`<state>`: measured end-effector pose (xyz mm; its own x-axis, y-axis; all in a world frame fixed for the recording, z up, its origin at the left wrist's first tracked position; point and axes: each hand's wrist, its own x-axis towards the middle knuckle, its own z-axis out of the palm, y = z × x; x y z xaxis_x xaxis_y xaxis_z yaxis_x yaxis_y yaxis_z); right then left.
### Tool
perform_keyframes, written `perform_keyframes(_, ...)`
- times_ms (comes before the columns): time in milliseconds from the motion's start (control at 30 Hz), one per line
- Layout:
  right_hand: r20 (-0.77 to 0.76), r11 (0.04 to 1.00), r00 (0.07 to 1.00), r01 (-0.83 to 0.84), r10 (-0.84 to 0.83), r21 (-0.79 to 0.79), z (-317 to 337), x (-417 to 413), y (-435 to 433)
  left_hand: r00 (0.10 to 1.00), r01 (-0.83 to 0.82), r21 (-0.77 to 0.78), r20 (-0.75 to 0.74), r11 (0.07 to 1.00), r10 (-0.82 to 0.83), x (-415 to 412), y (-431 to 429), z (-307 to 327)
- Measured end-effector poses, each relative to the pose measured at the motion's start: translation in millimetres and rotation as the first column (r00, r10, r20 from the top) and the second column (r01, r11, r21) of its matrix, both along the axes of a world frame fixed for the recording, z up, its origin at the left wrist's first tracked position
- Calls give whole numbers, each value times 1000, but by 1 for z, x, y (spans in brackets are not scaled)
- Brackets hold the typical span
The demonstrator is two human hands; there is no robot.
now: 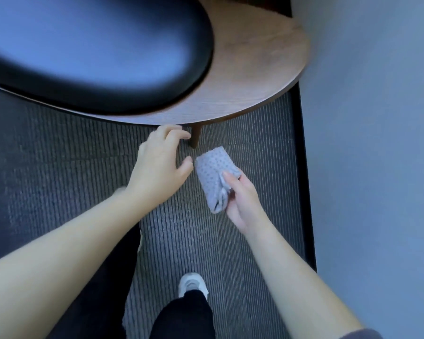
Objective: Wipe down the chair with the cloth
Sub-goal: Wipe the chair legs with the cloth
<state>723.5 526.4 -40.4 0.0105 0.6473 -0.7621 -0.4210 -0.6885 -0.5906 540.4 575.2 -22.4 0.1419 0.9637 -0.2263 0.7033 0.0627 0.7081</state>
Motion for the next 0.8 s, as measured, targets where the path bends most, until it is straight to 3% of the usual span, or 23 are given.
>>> perform_keyframes(100,-119,999,993,-5,-1,-44,65,-6,8,966,-102,-358,189,928,179,-1,3,46)
perform_keyframes(200,-187,994,981,-68,51,-83,118,-21,28,917,-129,-539,255,832,307,-15,23,79)
perform_keyframes(300,-194,989,979,-86,62,-118,152,-37,52,923,-80,-591,261,803,284,-38,48,109)
perform_keyframes(433,-12,960,971,-240,241,-148,175,-62,90,931,-37,-604,269,796,247,-70,79,134)
perform_keyframes(533,68,932,942,-312,329,-185,187,-76,118,906,-101,-646,255,757,339,-92,96,142)
perform_keyframes(667,7,901,918,-389,397,-194,199,-93,153,832,-198,-729,228,655,506,-117,119,154)
perform_keyframes(800,151,871,870,-430,470,-238,199,-119,190,752,-283,-760,203,585,627,-143,148,166)
